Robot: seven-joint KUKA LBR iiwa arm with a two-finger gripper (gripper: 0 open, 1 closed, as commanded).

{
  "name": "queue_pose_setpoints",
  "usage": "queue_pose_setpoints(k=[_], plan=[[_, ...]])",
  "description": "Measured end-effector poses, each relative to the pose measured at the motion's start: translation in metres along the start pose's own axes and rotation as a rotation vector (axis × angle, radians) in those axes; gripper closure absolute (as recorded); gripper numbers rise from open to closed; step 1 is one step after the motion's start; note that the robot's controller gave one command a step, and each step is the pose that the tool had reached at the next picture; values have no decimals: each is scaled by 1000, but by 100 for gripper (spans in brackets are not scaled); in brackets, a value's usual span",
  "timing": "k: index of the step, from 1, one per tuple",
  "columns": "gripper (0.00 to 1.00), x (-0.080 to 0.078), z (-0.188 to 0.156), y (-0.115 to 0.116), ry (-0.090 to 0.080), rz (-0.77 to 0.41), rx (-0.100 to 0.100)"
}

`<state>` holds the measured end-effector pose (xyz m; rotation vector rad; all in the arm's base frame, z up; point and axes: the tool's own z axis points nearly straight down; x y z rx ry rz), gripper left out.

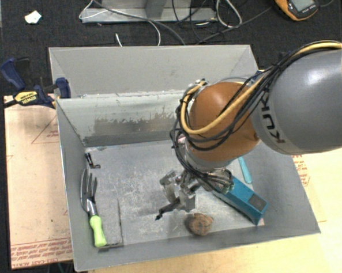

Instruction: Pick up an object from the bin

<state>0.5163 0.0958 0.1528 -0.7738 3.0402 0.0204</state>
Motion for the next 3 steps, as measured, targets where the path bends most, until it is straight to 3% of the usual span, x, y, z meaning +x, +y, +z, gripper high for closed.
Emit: queue_pose_setpoints(k=[1,2,3], plan=[[100,-27,34,-7,-13,-66,4],[100,-17,9,-6,1,-186,-2],[100,-22,-32,-10,-4,-176,0]])
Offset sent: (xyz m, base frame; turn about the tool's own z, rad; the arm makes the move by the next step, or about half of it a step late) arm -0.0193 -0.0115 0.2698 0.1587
